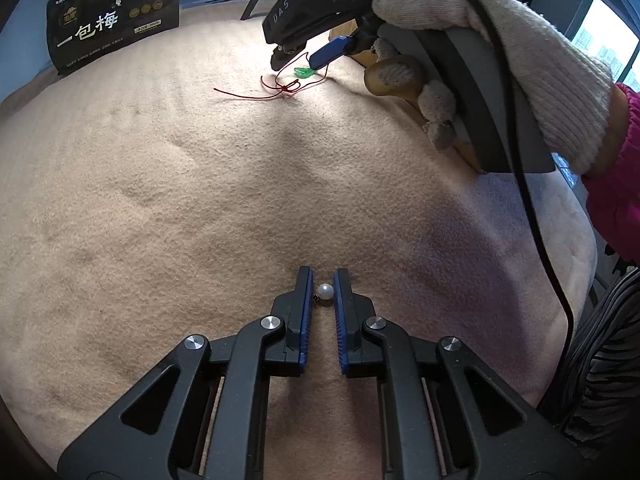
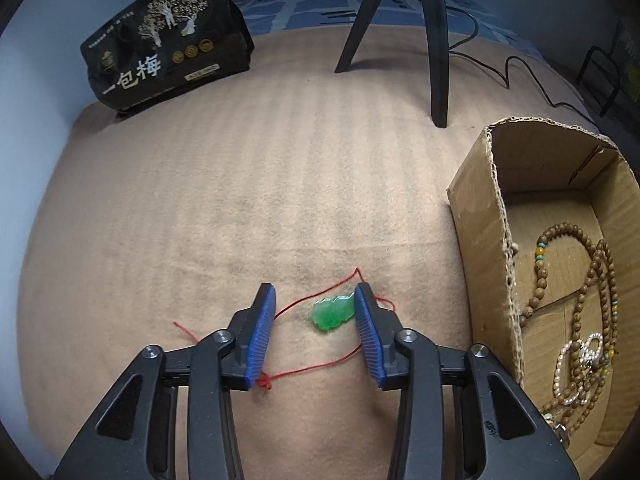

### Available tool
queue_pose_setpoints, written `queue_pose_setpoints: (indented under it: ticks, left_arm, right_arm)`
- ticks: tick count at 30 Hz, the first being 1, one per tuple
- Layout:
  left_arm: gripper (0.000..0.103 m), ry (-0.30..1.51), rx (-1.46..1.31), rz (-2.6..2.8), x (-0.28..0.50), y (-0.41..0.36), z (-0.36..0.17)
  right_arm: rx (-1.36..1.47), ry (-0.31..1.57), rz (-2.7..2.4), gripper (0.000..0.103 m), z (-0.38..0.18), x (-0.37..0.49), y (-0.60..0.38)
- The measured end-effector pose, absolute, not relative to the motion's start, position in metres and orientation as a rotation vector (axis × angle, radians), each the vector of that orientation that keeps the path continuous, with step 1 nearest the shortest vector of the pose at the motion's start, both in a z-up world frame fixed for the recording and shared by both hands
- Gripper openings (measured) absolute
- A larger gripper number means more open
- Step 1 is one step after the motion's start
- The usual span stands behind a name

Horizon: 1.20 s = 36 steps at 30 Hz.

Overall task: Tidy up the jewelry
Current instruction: 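Close the left gripper on the pearl while the right grasps the green jade pendant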

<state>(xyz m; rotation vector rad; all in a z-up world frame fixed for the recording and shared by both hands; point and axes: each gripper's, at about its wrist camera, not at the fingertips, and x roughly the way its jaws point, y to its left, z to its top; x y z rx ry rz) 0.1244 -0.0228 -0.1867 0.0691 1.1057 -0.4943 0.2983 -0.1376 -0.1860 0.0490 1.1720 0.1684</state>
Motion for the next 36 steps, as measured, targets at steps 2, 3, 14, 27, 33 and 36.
queue_pose_setpoints:
  ticks: [2,3,14,27,33,36]
  left_arm:
    - [0.009,1.106,0.07,-0.494,0.124,-0.022,-0.186]
    - [0.009,1.106,0.069,-0.494,0.124,-0.022,-0.186]
    - [0.009,1.11,0.057,-0.486,0.125,-0.024,-0.185]
    - [0.008,1.11,0.053,-0.479,0.125,-0.022,-0.184]
    - [0.008,1.111,0.046,-0.478,0.126,-0.02,-0.183]
    - [0.009,1.112,0.04,-0.479,0.127,-0.018,-0.183]
  right_arm:
    - [0.029,1.172,0.152,0.027,-0.188,0.3,-0.137]
    - [0.019,1.172,0.146,0.026,-0.188,0.301,-0.137]
    - [0.012,1.159,0.179,0.0,-0.185,0.296,-0.137]
    - [0.082,1.195,0.154,0.013,-0.183,0.29,-0.142]
    - [0.113,1.219,0.115,0.029,-0.186,0.292,-0.146]
    - [0.095,1.214,0.104,0.029,-0.187,0.295,-0.144]
